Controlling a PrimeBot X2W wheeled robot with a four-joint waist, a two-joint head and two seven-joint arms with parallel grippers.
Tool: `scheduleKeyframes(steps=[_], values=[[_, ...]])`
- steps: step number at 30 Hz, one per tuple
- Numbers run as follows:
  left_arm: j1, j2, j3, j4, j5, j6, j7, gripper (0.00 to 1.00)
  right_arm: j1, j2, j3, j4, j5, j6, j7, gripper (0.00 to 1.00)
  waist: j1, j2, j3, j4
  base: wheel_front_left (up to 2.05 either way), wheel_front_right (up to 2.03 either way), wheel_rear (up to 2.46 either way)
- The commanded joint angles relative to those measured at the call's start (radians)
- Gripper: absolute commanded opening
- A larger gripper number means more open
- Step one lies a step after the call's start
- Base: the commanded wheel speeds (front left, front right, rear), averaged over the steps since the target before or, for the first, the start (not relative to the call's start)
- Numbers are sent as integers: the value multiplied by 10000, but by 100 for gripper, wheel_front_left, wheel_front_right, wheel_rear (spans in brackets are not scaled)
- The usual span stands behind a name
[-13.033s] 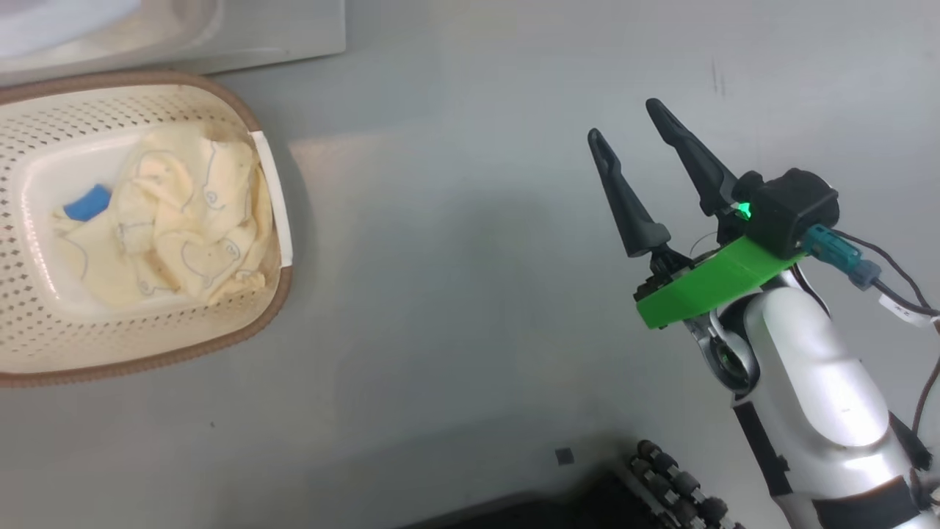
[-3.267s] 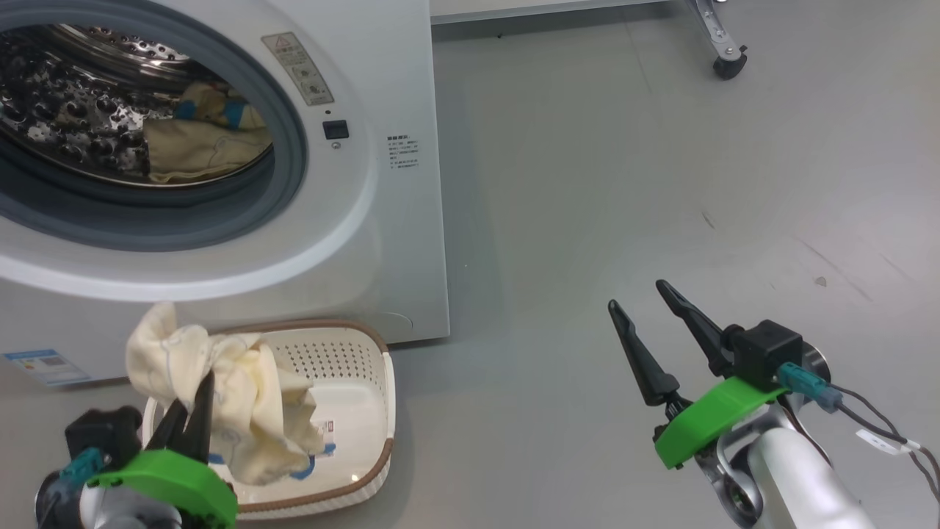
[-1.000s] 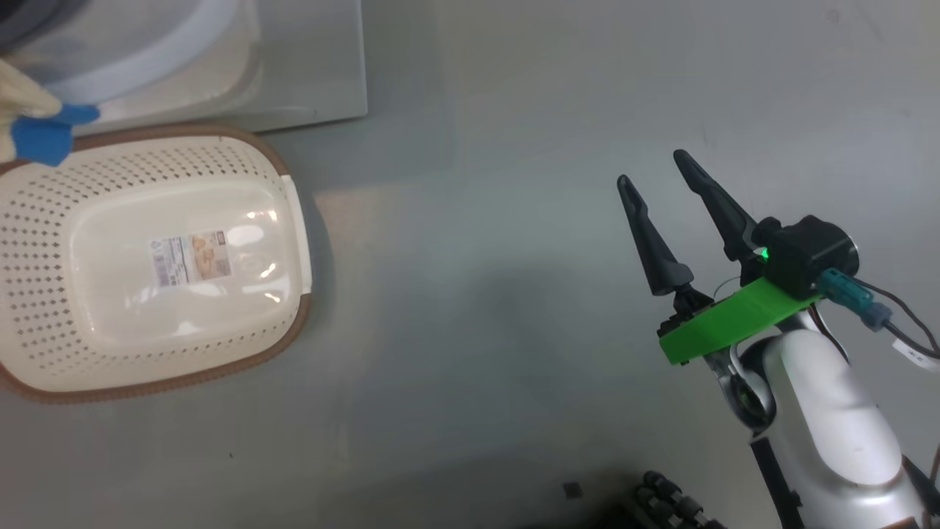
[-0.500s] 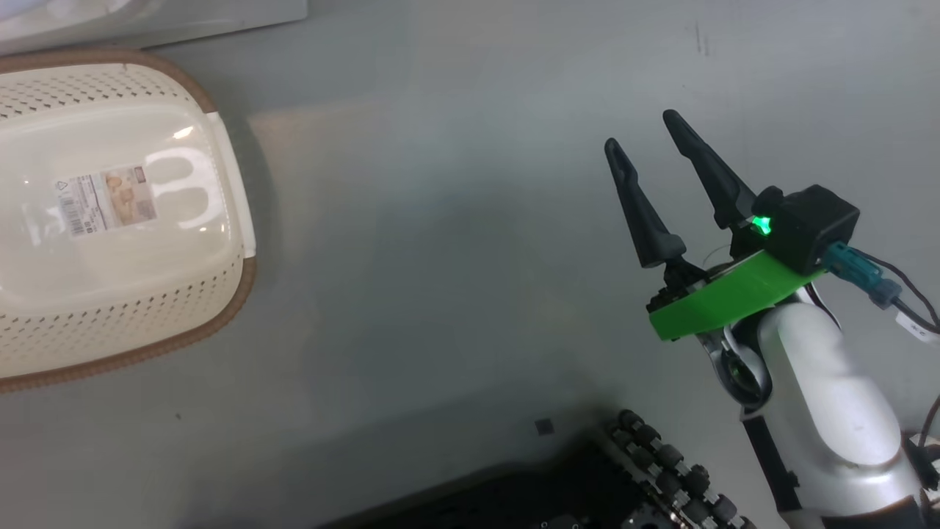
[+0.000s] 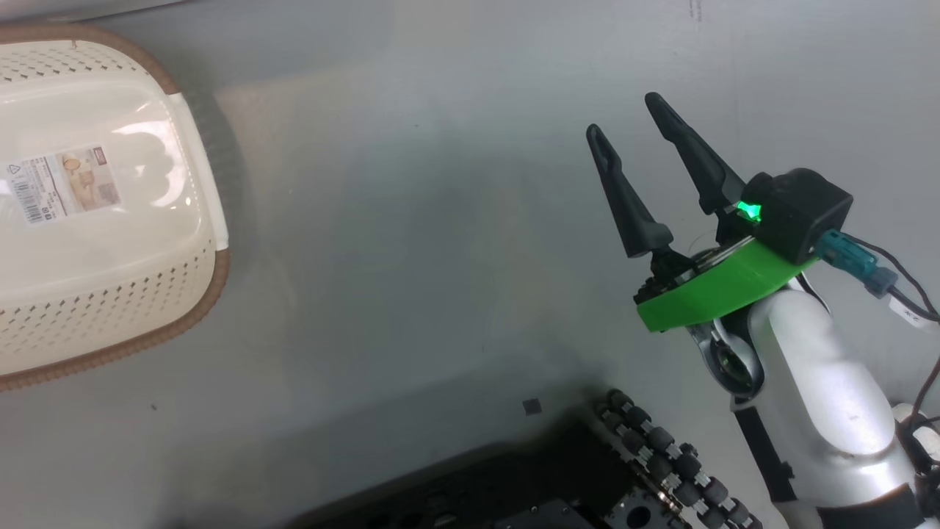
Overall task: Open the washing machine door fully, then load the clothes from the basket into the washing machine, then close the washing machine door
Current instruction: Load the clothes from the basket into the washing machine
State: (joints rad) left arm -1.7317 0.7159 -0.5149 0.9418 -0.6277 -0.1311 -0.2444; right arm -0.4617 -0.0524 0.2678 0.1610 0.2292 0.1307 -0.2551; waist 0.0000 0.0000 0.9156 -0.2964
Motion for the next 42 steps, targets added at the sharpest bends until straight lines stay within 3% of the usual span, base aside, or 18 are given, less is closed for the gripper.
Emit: scheduleKeyframes(steps=[1, 9, 10, 11, 27, 42], values=[[-409, 448, 83, -114, 69, 4, 54, 0, 237, 22, 180, -293, 103, 0, -67, 100, 0, 0, 24, -12, 0, 0, 0], [-960, 227, -527, 1056, 38, 4, 14, 0, 122, 22, 230, -254, 190, 0, -67, 100, 0, 0, 70, -50, 0, 0, 0], [-1027, 221, -541, 1167, 36, 4, -17, 55, 108, 22, 219, -253, 197, 0, -67, 100, 0, 0, 66, -54, 0, 0, 0], [-1078, 211, -569, 1243, 49, 4, -48, 100, 98, 22, 205, -248, 202, 0, -67, 100, 0, 0, 59, -54, 0, 0, 0], [-501, 41, -1300, 1156, -520, 4, -171, 100, 99, 22, 29, -28, -89, 0, -67, 100, 0, 0, -605, 179, 0, 0, 0], [2349, 129, -2416, 297, -2729, 4, -153, 100, 559, 22, -514, 301, -638, 0, -67, 100, 0, 0, -2489, 829, 0, 0, 0]])
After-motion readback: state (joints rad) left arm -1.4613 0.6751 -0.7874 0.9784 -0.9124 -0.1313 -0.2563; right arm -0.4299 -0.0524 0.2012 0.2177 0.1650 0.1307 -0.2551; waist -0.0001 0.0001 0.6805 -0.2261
